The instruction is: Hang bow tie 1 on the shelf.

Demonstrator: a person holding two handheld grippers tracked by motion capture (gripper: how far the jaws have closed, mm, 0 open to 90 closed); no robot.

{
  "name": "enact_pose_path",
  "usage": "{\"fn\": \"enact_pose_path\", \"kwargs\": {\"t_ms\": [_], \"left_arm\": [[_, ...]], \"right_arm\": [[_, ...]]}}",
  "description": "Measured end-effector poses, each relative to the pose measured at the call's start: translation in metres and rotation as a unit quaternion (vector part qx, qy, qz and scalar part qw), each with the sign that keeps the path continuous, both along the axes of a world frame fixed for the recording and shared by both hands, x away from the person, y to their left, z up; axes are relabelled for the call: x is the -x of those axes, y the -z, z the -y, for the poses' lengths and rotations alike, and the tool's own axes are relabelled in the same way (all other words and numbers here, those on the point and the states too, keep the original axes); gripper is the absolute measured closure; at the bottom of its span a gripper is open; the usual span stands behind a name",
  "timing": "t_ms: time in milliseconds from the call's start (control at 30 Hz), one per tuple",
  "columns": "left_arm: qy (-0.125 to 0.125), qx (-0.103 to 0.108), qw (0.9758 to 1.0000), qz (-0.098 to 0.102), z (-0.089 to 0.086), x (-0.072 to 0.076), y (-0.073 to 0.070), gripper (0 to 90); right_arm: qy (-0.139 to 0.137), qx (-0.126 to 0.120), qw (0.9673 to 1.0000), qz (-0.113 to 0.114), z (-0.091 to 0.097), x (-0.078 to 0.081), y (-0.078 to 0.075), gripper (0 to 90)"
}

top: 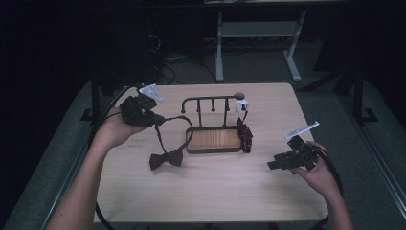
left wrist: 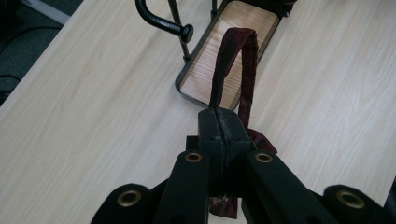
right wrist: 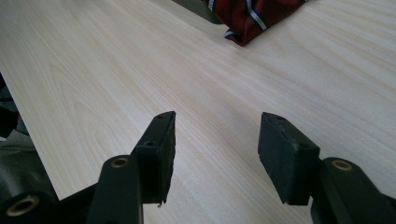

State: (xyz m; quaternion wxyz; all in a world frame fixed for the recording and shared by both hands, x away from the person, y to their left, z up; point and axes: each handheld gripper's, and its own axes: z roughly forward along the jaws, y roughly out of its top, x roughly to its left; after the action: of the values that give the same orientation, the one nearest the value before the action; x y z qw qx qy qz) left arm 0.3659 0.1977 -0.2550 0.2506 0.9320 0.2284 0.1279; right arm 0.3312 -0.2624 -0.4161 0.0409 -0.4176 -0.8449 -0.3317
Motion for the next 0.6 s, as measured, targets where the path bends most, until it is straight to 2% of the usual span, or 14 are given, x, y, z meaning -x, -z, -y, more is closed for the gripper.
{"fn": "enact_pose_path", "kwargs": {"t_ms": [267,600], "left_arm": [[-0.005,-0.010,0.9999,0.001,0.006,-0.010,-0.006,89.9],[-0.013,-0.011,0.9999,-0.002,0.007,-0.023,-0.012,89.9]], "right_arm": [[0.000,-0.001,1.0000,-0.001,-0.001,0.000,-0.001,46.4],[-0.003,-0.004,1.0000,0.004,0.000,0.001,-0.005,46.3]]}}
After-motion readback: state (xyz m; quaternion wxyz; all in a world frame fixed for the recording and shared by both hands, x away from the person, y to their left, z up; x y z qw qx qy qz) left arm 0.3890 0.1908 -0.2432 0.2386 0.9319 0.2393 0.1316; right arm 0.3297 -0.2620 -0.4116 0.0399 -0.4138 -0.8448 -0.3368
